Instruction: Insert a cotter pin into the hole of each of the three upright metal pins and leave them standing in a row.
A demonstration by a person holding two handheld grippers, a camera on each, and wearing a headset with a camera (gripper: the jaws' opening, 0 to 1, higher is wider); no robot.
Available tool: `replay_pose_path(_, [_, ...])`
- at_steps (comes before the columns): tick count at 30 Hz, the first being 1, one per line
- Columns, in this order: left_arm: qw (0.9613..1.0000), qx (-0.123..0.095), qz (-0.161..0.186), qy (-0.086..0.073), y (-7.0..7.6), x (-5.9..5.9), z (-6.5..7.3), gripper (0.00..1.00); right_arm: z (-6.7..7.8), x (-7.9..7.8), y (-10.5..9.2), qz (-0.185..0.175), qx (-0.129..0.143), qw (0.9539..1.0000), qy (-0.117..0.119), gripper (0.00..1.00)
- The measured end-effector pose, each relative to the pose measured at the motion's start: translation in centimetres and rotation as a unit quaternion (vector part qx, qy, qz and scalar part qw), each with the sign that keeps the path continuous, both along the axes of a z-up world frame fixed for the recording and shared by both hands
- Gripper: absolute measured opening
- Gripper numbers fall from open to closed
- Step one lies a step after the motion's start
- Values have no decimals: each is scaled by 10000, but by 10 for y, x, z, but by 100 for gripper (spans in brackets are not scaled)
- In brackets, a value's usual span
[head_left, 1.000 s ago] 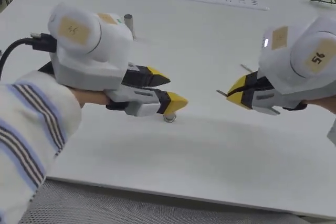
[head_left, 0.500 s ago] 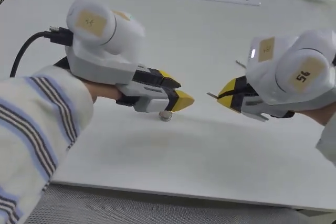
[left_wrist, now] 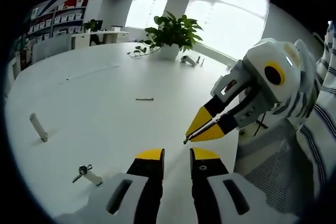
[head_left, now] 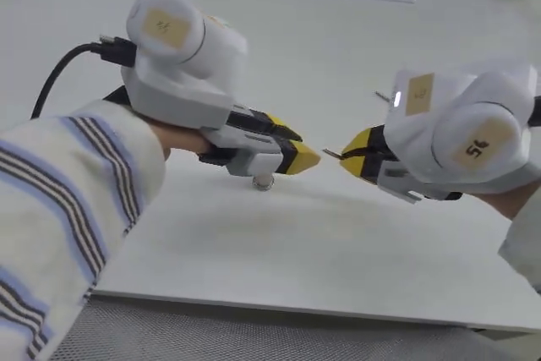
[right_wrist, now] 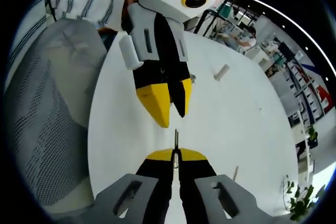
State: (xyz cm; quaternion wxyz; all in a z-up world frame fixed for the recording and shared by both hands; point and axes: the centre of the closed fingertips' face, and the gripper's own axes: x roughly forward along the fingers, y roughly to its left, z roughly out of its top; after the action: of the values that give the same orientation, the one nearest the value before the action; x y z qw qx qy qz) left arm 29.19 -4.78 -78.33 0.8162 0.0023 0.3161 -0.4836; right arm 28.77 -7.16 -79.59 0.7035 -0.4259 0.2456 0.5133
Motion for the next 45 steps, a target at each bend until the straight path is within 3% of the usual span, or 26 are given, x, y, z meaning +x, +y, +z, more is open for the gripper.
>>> replay_pose_path(11, [9995,-155,-121,266,-11,-6,-2,12,0,-3,4,40,-9,10000,-65,3])
replay_pose_path(27, [9988,-211,-98,423,-12,-7,-3,3,-1,-7,9,145,-50,9998,-138,3])
replay_pose_path(30, [9978,-277,21,598,-12,-5,-4,2,-1,-6,9,161,-58,9997,-172,3])
replay_pose_path(34, [9977,-281,5,614,-12,-5,-3,2,0,-6,9,167,-57,9997,-174,3])
replay_pose_path(36, [9969,-321,40,724,-12,-5,-3,2,0,-6,9,184,-66,9996,-191,3])
replay_pose_path(38, [9936,-418,200,1034,-13,-6,-3,2,0,-7,9,201,-75,9996,-199,3])
replay_pose_path(45, [9943,-376,102,991,-11,-5,-3,2,0,-7,10,242,-81,9995,-192,3])
